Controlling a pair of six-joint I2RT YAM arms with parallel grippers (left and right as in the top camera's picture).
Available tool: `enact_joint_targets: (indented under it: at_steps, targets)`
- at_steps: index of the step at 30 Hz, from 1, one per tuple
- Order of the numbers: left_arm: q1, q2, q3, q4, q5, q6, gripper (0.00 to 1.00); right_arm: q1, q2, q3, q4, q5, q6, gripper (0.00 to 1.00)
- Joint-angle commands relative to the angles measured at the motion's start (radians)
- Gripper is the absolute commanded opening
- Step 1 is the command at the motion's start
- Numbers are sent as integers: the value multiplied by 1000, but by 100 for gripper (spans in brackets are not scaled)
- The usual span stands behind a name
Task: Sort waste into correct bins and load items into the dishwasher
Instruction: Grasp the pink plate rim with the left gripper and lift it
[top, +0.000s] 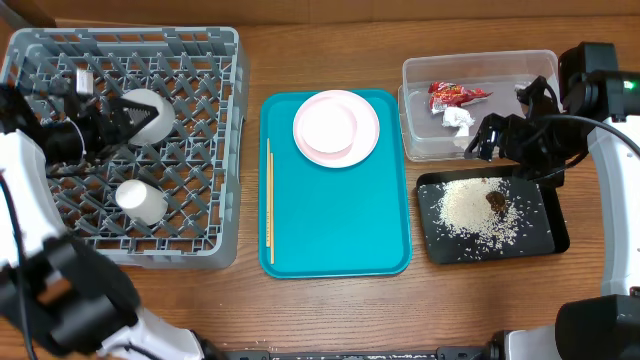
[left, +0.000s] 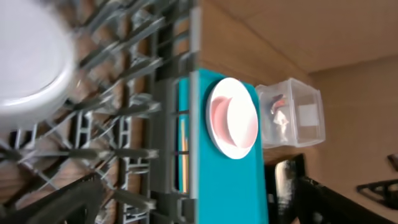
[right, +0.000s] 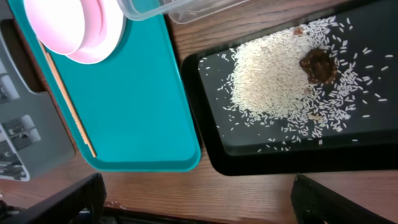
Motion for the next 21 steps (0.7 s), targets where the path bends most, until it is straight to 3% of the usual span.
enact_joint_targets:
  at_steps: [1,9,14,21]
  targets:
    - [-107,-129,10,3,-121,-11,100,2,-14,26,-10,70,4,97]
    - [-532,-177,10,62,-523,-118,100,2,-14,26,-16,203,98,100]
    - [-788,-98,10,182,-606,-121,100,2,-14,26,-13,202,98,100]
    - [-990,79,10,347,-740,-120,100,2,-14,26,-8,194,98,100]
